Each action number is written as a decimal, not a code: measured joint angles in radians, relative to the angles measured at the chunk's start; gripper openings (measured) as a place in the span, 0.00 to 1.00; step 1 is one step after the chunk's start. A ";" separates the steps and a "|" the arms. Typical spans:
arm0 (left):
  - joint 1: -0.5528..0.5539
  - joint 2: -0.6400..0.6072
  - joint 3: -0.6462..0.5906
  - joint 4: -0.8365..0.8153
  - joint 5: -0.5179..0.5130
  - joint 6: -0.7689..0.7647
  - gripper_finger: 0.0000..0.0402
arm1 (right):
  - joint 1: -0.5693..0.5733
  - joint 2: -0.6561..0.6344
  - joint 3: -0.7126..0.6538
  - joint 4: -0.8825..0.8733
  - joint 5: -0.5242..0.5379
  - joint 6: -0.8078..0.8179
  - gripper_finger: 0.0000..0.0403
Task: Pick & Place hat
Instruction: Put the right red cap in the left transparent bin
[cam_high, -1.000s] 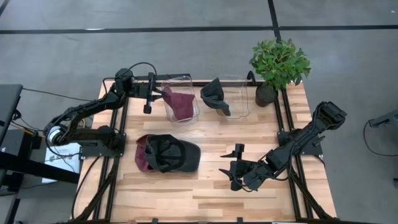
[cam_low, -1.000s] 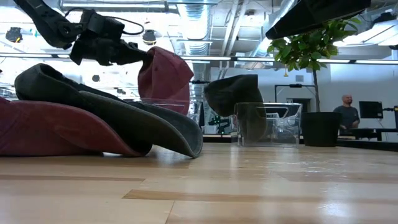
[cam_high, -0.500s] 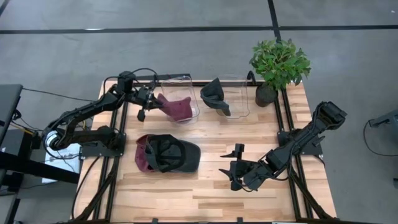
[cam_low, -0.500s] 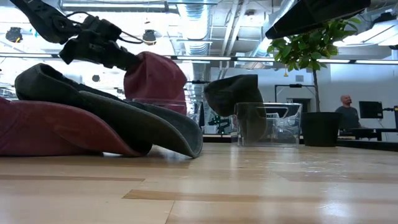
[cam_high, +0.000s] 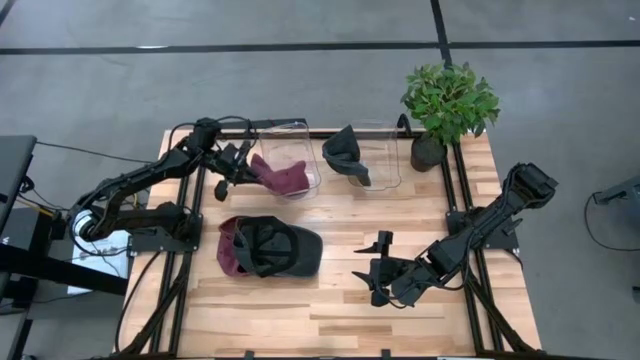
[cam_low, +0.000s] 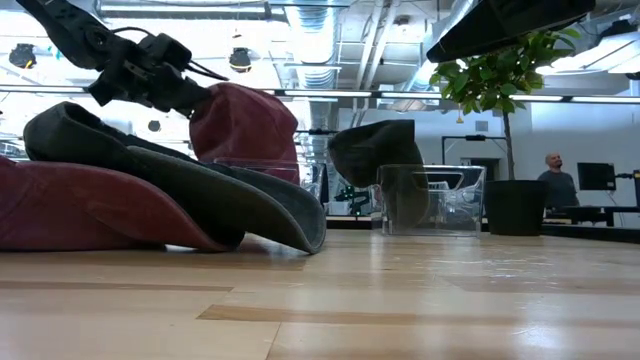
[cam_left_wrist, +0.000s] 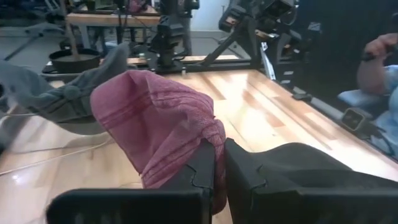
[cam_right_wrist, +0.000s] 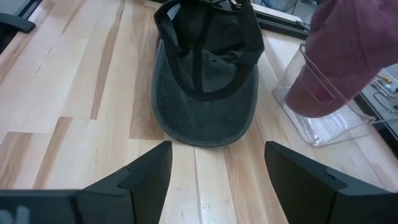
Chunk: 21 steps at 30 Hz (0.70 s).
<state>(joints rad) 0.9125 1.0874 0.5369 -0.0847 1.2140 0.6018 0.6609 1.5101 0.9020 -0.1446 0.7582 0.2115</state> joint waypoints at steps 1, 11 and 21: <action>-0.005 0.000 0.000 -0.005 0.000 0.000 0.04 | 0.000 0.000 0.000 0.000 0.000 0.000 0.62; -0.078 0.000 0.000 -0.006 -0.084 0.004 0.04 | -0.061 0.000 0.000 0.098 0.003 -0.001 0.62; -0.089 0.000 0.000 -0.005 -0.095 0.004 0.04 | -0.251 0.000 0.000 0.339 -0.153 -0.328 0.62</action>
<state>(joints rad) 0.8238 1.0878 0.5369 -0.0898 1.1187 0.6056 0.4098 1.5101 0.9020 0.1944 0.6055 -0.1167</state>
